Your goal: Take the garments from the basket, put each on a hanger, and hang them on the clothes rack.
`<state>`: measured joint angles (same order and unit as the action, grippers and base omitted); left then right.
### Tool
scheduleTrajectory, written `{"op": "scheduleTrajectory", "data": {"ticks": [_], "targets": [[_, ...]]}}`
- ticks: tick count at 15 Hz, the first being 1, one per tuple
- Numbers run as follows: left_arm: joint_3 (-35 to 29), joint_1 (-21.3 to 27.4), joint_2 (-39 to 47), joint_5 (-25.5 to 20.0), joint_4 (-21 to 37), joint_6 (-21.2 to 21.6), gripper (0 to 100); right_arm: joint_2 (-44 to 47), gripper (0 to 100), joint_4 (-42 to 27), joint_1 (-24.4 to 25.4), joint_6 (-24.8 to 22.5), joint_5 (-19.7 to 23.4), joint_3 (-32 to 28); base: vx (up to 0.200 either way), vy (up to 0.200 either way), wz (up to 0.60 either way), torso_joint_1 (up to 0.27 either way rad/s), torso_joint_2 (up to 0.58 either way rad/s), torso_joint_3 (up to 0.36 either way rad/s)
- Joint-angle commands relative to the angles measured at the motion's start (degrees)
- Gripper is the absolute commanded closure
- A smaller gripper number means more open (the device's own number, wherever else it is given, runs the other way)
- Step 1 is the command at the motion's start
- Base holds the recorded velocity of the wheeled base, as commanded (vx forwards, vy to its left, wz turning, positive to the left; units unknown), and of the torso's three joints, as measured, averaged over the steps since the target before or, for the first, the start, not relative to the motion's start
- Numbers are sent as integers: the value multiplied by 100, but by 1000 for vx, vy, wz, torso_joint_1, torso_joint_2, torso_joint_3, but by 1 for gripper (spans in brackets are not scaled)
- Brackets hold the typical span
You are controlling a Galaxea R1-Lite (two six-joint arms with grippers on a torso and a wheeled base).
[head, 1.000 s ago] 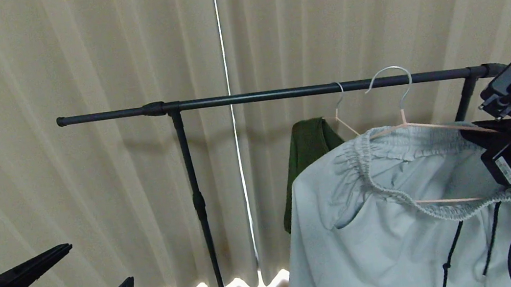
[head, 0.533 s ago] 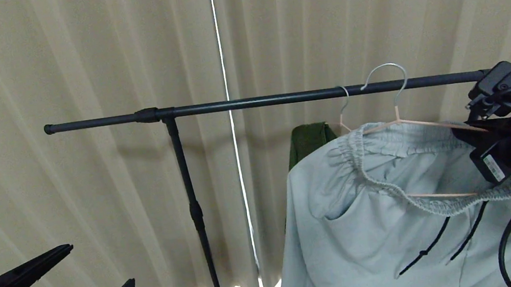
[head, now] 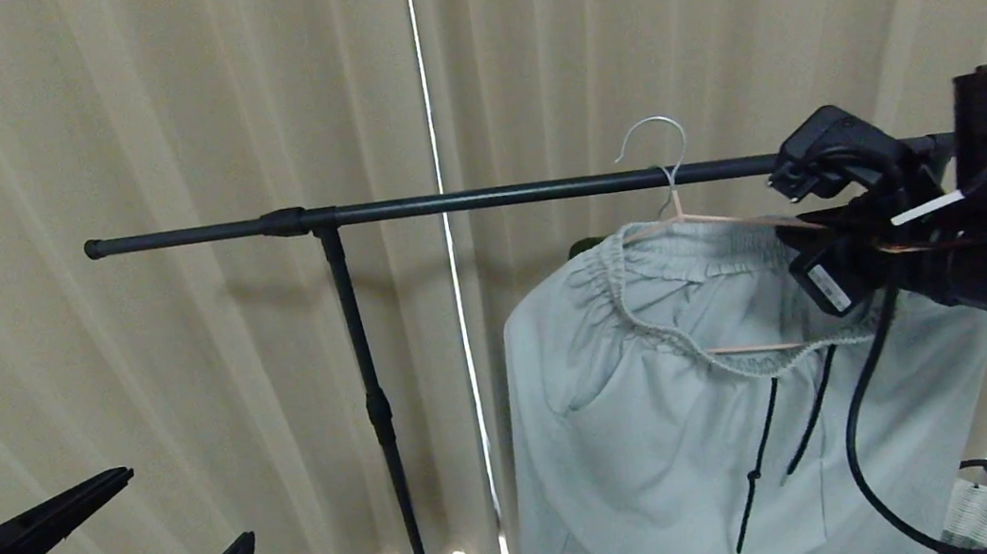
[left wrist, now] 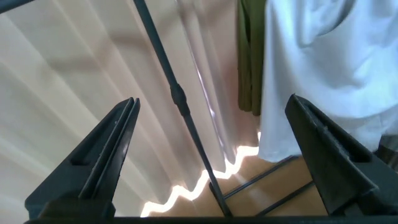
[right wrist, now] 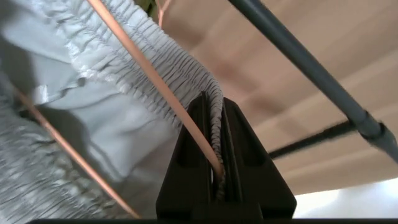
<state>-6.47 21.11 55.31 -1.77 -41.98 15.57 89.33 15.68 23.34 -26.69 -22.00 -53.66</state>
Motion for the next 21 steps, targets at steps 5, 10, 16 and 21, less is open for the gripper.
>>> {"op": "scheduleTrajectory", "data": {"ticks": [5,10,16,21], "targets": [[-12,-11,-117,1,-12,-1,0,1578,100,41,214,419,-1008,-1146,0,0,0,0,0,0],[-3,-11,-134,1,-12,-1,0,1886,100,49,329,436,-1614,-1340,0,0,0,0,0,0],[-3,-11,-134,1,-12,-1,0,2211,100,41,513,445,-2185,-1691,0,0,0,0,0,0],[-3,-11,-134,1,-12,-1,0,2431,100,32,487,445,-2888,-2017,0,0,0,0,0,0]]}}
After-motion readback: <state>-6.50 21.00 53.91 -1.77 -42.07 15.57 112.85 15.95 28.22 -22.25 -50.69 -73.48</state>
